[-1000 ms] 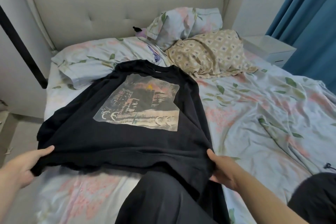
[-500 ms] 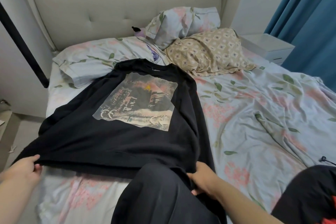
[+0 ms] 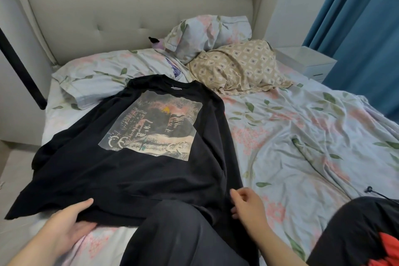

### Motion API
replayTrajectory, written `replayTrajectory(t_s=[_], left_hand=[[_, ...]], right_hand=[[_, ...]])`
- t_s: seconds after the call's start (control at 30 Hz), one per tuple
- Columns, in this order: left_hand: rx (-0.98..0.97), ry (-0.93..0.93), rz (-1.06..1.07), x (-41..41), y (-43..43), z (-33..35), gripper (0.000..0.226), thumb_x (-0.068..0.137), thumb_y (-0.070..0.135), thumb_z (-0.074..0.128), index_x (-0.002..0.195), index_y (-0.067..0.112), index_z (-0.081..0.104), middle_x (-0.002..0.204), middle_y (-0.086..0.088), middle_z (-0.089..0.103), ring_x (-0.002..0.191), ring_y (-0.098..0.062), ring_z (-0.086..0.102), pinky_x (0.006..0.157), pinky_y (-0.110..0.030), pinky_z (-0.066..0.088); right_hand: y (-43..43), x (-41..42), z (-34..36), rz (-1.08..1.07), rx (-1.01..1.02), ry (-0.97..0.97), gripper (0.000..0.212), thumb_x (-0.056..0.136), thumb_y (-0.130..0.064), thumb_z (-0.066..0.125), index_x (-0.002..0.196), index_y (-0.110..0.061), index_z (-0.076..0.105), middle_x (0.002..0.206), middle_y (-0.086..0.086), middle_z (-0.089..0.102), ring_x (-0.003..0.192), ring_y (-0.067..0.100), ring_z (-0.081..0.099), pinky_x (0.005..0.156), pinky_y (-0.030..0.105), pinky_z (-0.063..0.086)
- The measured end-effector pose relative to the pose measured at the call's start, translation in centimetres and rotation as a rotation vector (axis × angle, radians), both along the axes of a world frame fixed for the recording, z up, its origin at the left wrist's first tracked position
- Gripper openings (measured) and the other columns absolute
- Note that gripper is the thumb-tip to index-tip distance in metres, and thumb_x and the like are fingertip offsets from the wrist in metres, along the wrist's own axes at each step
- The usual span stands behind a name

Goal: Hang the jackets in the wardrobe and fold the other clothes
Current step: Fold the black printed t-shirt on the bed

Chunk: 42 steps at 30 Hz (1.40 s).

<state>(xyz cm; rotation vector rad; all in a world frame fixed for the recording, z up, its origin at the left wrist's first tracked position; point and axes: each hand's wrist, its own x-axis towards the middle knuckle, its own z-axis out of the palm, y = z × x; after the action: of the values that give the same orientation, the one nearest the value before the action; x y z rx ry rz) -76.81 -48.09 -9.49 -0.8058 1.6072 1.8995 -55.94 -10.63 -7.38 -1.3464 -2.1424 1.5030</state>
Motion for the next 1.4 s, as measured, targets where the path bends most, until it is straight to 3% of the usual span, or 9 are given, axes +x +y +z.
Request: replayTrajectory(t_s=[0.23,0.43,0.6,0.73,0.87,1.0,1.13,1.27,1.4], left_hand=[[0.086,-0.052,-0.061,2.2,3.3,0.3,0.023,0.087,0.020,0.072,0.106,0.011,0.063,0.103,-0.014,0.070,0.090,-0.034,0.069,0.071,-0.046,0.055],[0.181,0.061,0.270,0.5,3.2,1.9,0.037,0.092,0.025,0.068,0.128,0.019,0.061,0.114,-0.006,0.068,0.098,-0.026,0.066,0.084,-0.049,0.053],[0.129,0.158,0.395,-2.6,0.7,4.7,0.041,0.100,0.025,0.058,0.140,0.020,0.051,0.130,-0.004,0.060,0.112,-0.022,0.061,0.085,-0.033,0.057],[0.100,0.067,0.336,-3.9,-1.2,6.3,0.010,0.102,0.007,0.046,0.100,0.007,0.056,0.083,-0.009,0.059,0.064,-0.012,0.064,0.040,-0.016,0.050],[0.056,0.148,0.345,-4.5,-3.4,8.3,0.022,0.095,0.007,0.042,0.077,0.018,0.048,0.051,0.003,0.056,0.031,0.000,0.049,0.032,-0.009,0.035],[-0.029,0.154,0.283,-2.1,-6.5,7.4,0.018,0.089,0.008,0.040,0.076,0.021,0.041,0.065,0.004,0.037,0.028,0.001,0.034,0.028,-0.011,0.019],[-0.073,0.089,0.238,0.5,-9.2,5.5,0.025,0.094,0.005,0.033,0.074,0.020,0.031,0.035,0.006,0.033,0.022,0.001,0.027,0.028,-0.011,0.014],[-0.134,0.052,0.288,1.0,-10.0,3.7,0.030,0.102,0.009,0.031,0.075,0.021,0.032,0.055,-0.005,0.032,0.022,0.001,0.029,0.030,-0.011,0.015],[-0.188,0.124,0.321,0.9,-8.8,2.9,0.028,0.105,0.016,0.035,0.078,0.025,0.040,0.073,0.003,0.035,0.036,-0.001,0.045,0.033,-0.008,0.035]], right_hand=[[-1.4,1.6,-0.1,0.149,0.445,-0.186,0.018,0.087,-0.037,0.068,0.094,-0.023,0.060,0.097,-0.006,0.057,0.090,0.012,0.054,0.083,0.027,0.044],[-3.5,-3.3,1.9,0.265,-0.109,-0.222,0.048,0.084,-0.047,0.068,0.061,-0.020,0.037,0.054,-0.002,0.046,0.046,0.015,0.047,0.052,0.025,0.041],[-4.6,-5.5,2.9,0.345,-0.252,-0.349,0.044,0.075,-0.018,0.077,0.108,-0.017,0.047,0.106,0.008,0.061,0.079,0.021,0.060,0.052,0.026,0.047],[-3.5,-6.5,6.0,0.129,-0.720,0.044,0.039,0.088,0.011,0.059,0.114,-0.016,0.049,0.104,0.012,0.065,0.079,0.024,0.063,0.059,0.033,0.052],[-2.5,-5.2,10.7,0.132,-1.004,0.276,0.028,0.090,0.017,0.044,0.100,-0.001,0.063,0.084,0.015,0.071,0.067,0.022,0.070,0.052,0.036,0.060],[-4.9,-0.8,10.5,0.335,-0.825,-0.019,0.039,0.081,0.018,0.044,0.113,-0.001,0.058,0.093,0.020,0.066,0.080,0.028,0.064,0.073,0.040,0.052],[-6.6,1.5,10.6,0.339,-0.684,-0.062,0.049,0.078,0.010,0.064,0.122,-0.009,0.056,0.115,0.019,0.068,0.100,0.032,0.067,0.089,0.044,0.056],[-6.5,1.8,11.8,0.543,-0.445,-0.240,0.049,0.063,-0.032,0.079,0.107,-0.022,0.061,0.092,0.002,0.067,0.066,0.015,0.063,0.052,0.028,0.053],[-2.9,1.1,10.1,0.508,-0.341,-0.276,0.028,0.088,-0.048,0.064,0.089,-0.020,0.062,0.077,0.000,0.058,0.056,0.013,0.051,0.050,0.024,0.046]])
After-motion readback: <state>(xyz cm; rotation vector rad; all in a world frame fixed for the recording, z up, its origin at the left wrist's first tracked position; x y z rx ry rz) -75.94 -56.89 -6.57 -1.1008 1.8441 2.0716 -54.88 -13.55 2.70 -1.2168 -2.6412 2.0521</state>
